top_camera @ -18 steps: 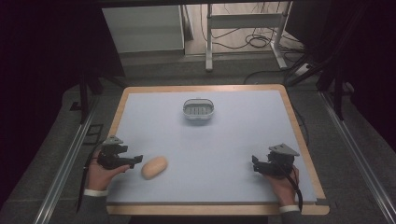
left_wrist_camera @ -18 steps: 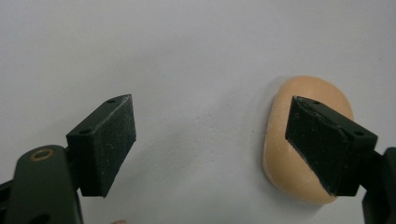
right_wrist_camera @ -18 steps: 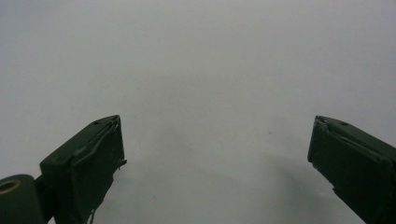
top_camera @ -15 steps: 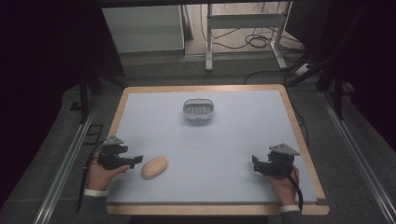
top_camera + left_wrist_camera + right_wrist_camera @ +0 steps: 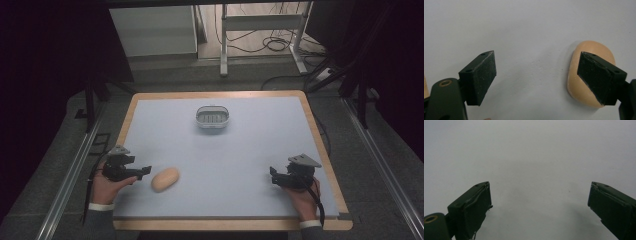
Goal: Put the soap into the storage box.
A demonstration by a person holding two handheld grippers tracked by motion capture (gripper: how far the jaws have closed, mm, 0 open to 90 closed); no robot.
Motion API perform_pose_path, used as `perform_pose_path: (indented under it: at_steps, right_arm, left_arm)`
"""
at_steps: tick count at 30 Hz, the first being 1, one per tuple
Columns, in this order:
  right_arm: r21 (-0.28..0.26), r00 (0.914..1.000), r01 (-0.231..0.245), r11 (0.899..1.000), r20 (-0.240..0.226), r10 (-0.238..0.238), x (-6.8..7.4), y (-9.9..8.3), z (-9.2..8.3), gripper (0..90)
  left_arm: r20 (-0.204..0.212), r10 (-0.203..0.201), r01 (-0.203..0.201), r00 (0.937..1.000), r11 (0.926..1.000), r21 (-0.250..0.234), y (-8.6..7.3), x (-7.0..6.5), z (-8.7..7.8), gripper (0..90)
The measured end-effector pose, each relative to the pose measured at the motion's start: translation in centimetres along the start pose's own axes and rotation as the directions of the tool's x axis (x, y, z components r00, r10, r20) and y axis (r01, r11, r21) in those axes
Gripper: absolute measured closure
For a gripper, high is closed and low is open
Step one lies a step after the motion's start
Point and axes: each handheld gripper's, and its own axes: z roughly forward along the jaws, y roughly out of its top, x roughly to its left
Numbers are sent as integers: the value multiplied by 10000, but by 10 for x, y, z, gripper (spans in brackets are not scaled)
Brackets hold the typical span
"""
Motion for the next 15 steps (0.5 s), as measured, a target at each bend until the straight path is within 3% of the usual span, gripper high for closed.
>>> perform_pose_path:
  at_steps: [15]
  right_arm:
    - [-95, 10000, 8, 10000, 65, -7, 0, -1, -1, 56]
  left_arm:
    - [-8, 32, -32, 10000, 9999, 122, 0, 0, 3, 156]
